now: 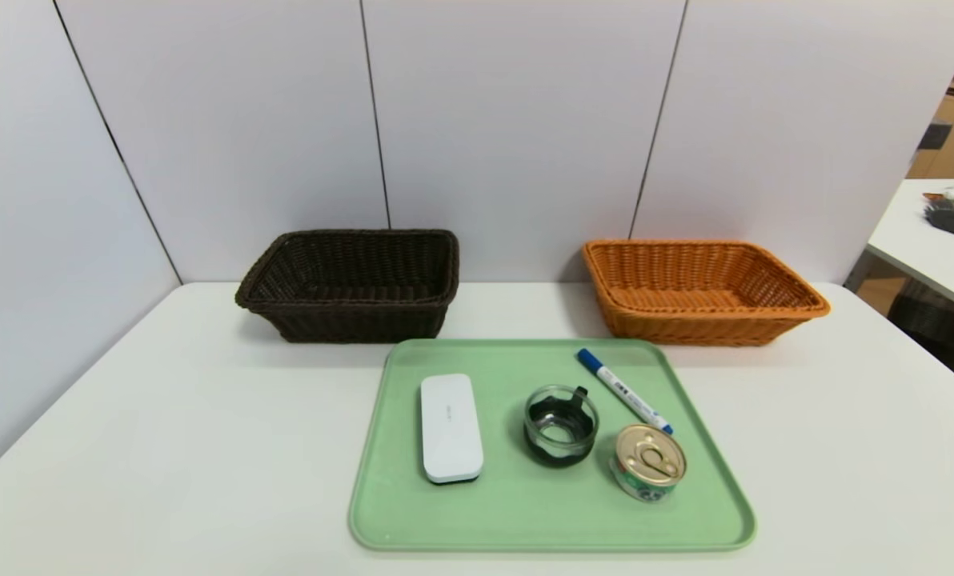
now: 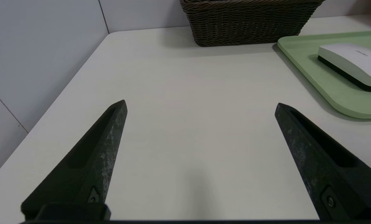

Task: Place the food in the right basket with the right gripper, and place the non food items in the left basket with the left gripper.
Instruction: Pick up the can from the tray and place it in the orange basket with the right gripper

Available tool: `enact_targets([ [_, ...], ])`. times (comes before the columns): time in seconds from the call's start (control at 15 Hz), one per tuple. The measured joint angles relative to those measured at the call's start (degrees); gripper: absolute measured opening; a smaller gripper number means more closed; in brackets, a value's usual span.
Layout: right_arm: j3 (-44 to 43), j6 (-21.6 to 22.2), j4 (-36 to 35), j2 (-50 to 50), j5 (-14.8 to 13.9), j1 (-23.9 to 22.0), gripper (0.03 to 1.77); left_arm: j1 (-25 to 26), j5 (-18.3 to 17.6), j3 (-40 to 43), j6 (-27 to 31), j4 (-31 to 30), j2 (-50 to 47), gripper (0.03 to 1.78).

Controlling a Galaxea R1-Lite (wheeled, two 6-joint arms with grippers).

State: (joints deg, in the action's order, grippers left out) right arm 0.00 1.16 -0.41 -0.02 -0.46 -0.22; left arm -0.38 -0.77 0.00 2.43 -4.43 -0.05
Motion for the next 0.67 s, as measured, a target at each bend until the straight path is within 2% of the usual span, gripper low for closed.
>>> enact_targets([
  [0.47, -0.2, -3.2, 0.5, 0.1, 0.6, 0.0, 1.70, 0.0, 0.7, 0.0, -1.1, 1.0, 0.0, 1.69],
  [0.67, -4.9, -4.2, 2.0, 0.8, 3.2, 0.0, 1.70, 0.0, 0.1, -4.9, 0.8, 6.1, 0.1, 1.69],
])
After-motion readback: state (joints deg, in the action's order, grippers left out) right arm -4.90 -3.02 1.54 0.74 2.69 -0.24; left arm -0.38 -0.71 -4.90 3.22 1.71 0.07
